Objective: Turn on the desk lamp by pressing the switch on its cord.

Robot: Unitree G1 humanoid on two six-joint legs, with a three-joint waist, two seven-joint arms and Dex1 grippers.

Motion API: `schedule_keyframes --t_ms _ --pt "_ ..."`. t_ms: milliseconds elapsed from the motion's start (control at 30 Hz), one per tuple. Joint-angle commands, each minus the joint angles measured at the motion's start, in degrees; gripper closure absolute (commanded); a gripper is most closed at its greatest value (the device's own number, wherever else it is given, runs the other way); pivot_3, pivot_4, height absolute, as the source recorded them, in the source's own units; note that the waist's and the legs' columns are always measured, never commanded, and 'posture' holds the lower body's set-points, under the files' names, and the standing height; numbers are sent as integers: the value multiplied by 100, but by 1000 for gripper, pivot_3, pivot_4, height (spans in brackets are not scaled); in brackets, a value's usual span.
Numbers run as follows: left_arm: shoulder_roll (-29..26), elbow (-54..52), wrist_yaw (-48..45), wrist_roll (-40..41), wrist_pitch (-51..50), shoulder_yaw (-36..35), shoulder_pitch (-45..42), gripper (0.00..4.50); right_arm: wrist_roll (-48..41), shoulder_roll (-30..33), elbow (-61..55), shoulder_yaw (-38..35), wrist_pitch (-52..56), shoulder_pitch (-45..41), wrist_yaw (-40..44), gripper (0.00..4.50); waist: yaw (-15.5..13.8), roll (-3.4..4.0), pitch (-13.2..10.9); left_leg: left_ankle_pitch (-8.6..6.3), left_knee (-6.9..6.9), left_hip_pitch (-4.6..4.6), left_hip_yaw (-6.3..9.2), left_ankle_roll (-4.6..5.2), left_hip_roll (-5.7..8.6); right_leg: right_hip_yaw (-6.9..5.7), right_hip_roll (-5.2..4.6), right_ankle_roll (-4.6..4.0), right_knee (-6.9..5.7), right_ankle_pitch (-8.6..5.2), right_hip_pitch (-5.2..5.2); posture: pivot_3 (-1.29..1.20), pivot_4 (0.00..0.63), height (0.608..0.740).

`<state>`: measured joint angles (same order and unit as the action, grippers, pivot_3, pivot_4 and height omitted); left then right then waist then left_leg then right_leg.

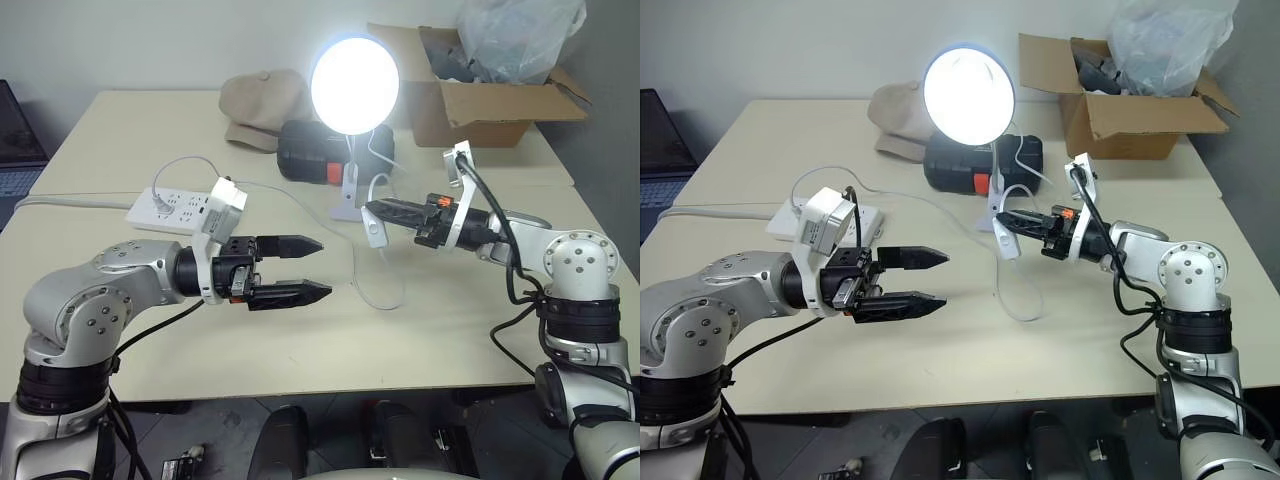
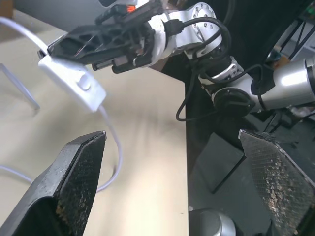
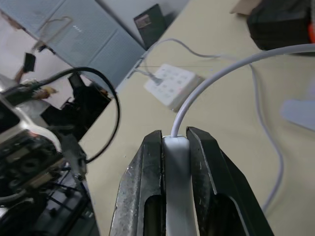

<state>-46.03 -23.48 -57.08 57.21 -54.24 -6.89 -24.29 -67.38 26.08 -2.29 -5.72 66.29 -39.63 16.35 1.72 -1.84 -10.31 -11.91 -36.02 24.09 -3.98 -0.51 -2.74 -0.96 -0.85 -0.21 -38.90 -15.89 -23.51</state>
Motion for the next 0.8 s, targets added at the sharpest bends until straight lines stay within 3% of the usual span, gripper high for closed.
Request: schedule_keyframes --t_ms 33,233,467,500,800 --pt "-226 -274 40 -309 271 -82 3 0 977 -191 456 245 -329 -131 -430 4166 9 0 0 0 0 1 0 0 1 1 0 0 0 0 -1 0 150 740" --pt "-322 -252 112 -900 527 234 26 0 1976 -564 1100 478 -819 -320 -378 4166 -1 1 -1 0 0 1 -1 0 1 2 0 0 -1 0 -3 0 150 740" --pt "-328 -292 -29 -931 564 308 32 0 2524 -763 1493 276 -901 -484 -371 4166 -1 1 -1 0 0 8 -3 0 1 2 0 0 0 0 -9 0 150 740" --pt "-326 -294 -38 -935 559 308 35 0 2552 -765 1486 243 -870 -479 -352 3442 -1 1 -1 0 0 9 -3 0 1 2 0 0 0 0 -9 0 150 740" --pt "-272 -188 -13 -1039 608 329 -11 0 2482 -696 1123 -6 -521 -426 -18 1710 -1 1 -1 0 0 8 -3 0 0 2 0 0 -3 0 -9 0 150 740"
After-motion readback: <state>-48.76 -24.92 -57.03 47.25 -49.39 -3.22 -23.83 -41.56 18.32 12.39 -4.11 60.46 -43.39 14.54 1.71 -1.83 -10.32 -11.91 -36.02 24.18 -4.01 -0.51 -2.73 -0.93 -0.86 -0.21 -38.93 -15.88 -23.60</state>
